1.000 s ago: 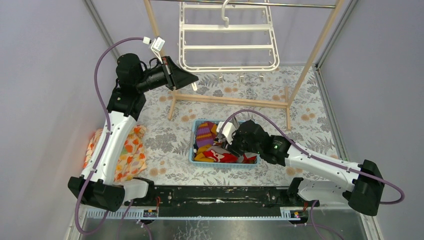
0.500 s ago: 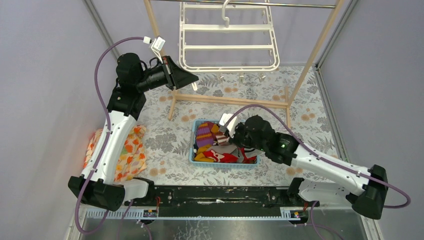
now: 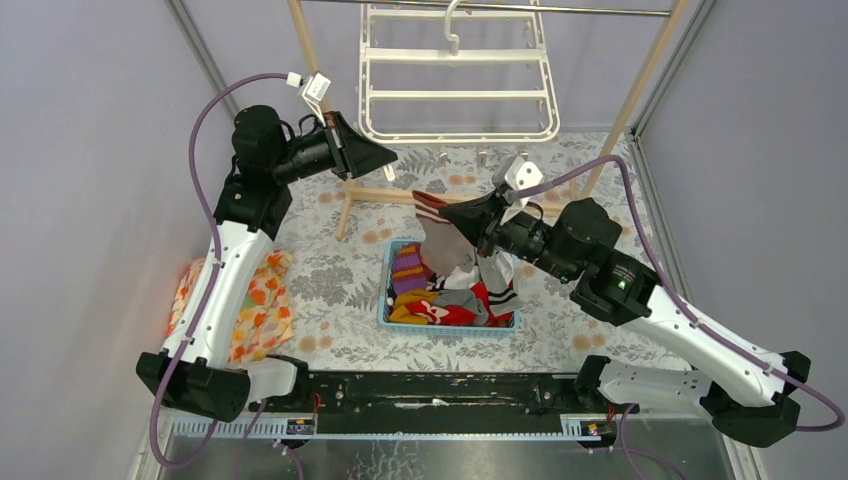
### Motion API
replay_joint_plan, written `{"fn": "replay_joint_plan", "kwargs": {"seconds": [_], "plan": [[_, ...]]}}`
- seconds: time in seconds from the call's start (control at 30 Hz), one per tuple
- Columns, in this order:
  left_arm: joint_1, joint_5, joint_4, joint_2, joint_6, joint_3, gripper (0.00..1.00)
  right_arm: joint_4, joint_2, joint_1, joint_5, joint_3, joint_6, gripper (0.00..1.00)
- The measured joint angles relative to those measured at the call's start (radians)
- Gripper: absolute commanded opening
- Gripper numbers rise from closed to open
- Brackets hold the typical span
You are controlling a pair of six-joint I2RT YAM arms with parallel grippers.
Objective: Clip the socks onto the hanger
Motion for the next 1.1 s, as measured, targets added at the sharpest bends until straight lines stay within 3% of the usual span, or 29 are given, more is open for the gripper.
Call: {"fn": "replay_joint_plan", "kwargs": {"seconds": [0.63,1.1], "plan": [[0.001,0.046,0.011,-0.001,-0.026,0.001,0.15,0.388,0.204,-0.005,-0.127,-0.169,0.309,0.00],[0.004,0.140,0.056,-0.001,-0.059,0.000,0.14,0.556,0.262,-0.154,-0.309,-0.169,0.467,0.00]]}}
